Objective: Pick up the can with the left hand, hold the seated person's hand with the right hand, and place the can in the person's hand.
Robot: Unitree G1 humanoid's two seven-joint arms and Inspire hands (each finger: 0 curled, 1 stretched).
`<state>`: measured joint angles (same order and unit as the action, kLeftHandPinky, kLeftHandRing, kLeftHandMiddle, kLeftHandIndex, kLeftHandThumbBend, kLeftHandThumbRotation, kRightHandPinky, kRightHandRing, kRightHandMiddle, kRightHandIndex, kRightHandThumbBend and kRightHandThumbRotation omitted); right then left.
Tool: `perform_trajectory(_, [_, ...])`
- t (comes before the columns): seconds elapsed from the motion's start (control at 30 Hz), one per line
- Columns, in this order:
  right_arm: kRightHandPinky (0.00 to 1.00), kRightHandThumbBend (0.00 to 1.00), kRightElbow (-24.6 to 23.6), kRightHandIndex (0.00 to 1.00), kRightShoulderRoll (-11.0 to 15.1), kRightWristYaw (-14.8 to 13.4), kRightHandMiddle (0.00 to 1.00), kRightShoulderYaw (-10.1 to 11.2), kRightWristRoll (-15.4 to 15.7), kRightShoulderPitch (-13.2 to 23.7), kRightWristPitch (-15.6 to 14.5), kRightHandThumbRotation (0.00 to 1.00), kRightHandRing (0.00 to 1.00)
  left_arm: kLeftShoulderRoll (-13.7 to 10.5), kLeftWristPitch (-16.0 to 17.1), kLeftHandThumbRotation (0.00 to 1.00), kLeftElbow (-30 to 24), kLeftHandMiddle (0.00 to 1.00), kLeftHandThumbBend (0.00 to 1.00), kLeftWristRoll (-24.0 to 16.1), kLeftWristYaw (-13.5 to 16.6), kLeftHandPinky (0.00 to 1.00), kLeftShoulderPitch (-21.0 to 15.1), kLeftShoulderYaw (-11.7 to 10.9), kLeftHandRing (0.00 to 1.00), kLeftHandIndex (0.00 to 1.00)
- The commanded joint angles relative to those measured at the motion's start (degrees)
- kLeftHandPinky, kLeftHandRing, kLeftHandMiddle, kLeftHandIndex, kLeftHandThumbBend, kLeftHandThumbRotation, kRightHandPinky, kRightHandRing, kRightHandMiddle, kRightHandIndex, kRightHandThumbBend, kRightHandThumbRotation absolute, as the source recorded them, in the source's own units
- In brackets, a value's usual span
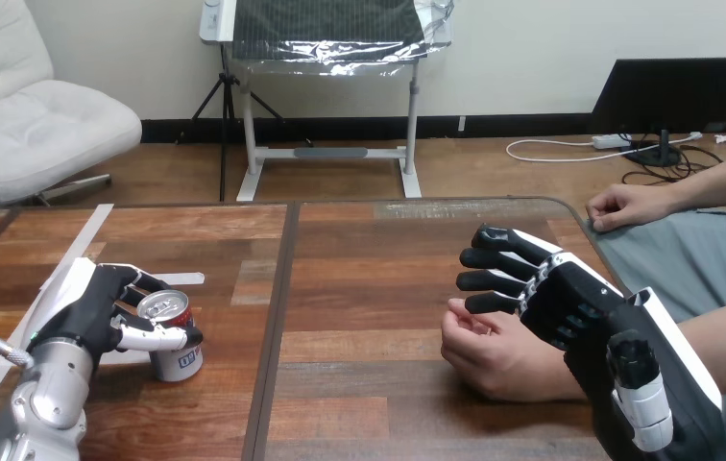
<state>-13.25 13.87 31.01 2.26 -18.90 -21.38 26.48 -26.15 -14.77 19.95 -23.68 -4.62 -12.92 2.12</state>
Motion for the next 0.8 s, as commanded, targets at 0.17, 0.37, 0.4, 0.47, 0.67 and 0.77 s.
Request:
perform_trajectory(0.17, [0.73, 0.88, -1.04, 0.83, 0.12, -0.33, 0.81, 0.8, 0.13, 3.2, 1.57, 0.96, 0.78, -0.5, 0.32, 0.0, -1.78, 0.57, 0.71, -1.28, 1.76, 0.45, -4.36, 0.84, 0.53, 0.58])
perform_trajectory(0.37, [0.73, 0.88, -1.45, 0.83, 0.27, -0.37, 0.82, 0.79, 0.06, 3.06, 1.07, 0.97, 0.78, -0.5, 0.81, 0.0, -1.46, 0.54, 0.7, -1.71, 2.88, 0.41, -4.36, 1.1, 0.49, 0.56])
perform_trajectory(0.4, [0.73, 0.88, -1.48, 0.83, 0.31, -0.36, 0.82, 0.79, 0.0, 3.06, 0.95, 0.97, 0.78, -0.52, 1.01, 0.0, -1.34, 0.51, 0.7, -1.77, 3.09, 0.38, -4.36, 1.14, 0.45, 0.55])
perform_trajectory(0.47, [0.73, 0.89, -1.52, 0.83, 0.36, -0.36, 0.82, 0.79, -0.1, 3.05, 0.72, 0.97, 0.78, -0.51, 1.21, 0.0, -1.09, 0.5, 0.69, -1.86, 3.48, 0.36, -4.4, 1.21, 0.43, 0.54])
perform_trajectory(0.67, [0.73, 0.89, -1.25, 0.83, 0.36, -0.35, 0.82, 0.82, -0.16, 3.23, 0.62, 0.96, 0.78, -0.46, 1.56, 0.0, -0.52, 0.4, 0.67, -1.93, 4.07, 0.24, -4.51, 1.3, 0.31, 0.52])
perform_trajectory(0.77, [0.73, 0.9, -1.04, 0.83, 0.36, -0.46, 0.82, 0.88, 0.11, 3.33, 0.69, 0.96, 0.78, -0.55, 1.97, 0.0, -0.73, 0.37, 0.67, -1.79, 4.03, 0.2, -4.37, 1.3, 0.27, 0.51])
